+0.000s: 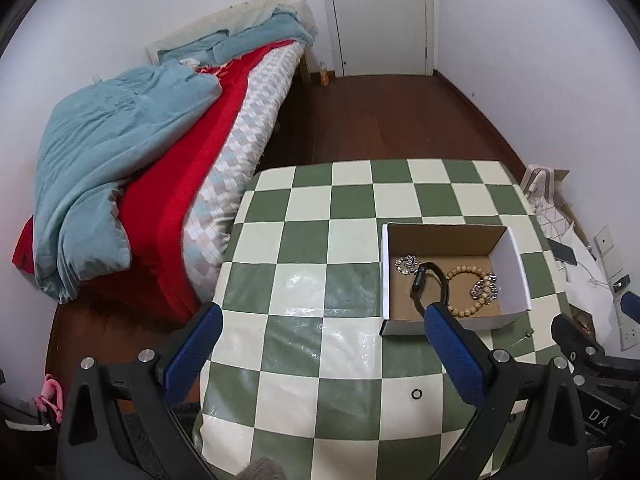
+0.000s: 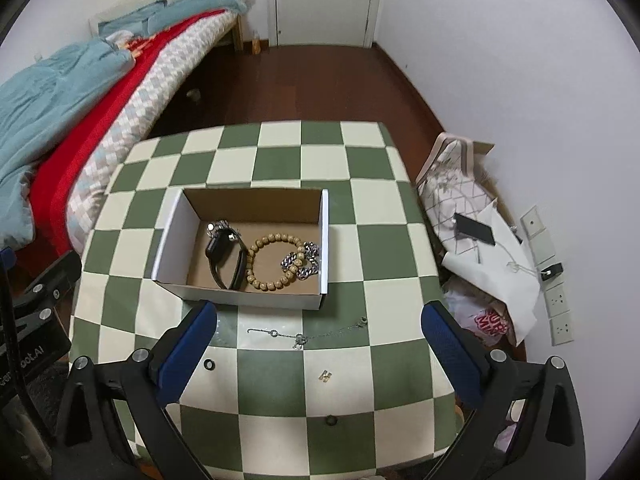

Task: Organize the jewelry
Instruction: 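Withdraw both grippers from the box toward the small black rings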

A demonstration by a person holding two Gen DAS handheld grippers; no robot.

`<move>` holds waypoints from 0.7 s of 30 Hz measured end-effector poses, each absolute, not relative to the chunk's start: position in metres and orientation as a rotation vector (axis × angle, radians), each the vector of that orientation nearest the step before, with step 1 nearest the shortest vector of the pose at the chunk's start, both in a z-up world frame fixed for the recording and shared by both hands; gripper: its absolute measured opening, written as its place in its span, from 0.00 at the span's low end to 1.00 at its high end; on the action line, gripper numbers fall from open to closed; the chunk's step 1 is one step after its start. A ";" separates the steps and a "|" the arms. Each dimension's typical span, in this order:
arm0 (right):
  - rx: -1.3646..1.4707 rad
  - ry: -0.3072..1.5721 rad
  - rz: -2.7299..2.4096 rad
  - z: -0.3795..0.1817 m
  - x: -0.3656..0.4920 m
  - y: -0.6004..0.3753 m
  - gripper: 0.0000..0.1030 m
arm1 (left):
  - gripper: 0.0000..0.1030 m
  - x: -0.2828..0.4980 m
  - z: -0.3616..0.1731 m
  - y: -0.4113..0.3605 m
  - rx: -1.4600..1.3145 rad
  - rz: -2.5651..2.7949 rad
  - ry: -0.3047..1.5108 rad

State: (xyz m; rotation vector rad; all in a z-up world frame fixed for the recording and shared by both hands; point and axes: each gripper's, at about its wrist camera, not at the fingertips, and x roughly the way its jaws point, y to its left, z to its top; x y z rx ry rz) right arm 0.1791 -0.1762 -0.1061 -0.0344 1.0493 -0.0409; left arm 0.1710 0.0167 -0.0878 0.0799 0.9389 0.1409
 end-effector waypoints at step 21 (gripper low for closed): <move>0.135 1.119 -0.094 -0.131 0.107 -0.228 0.96 | 1.00 0.123 -0.132 0.009 0.182 0.148 1.000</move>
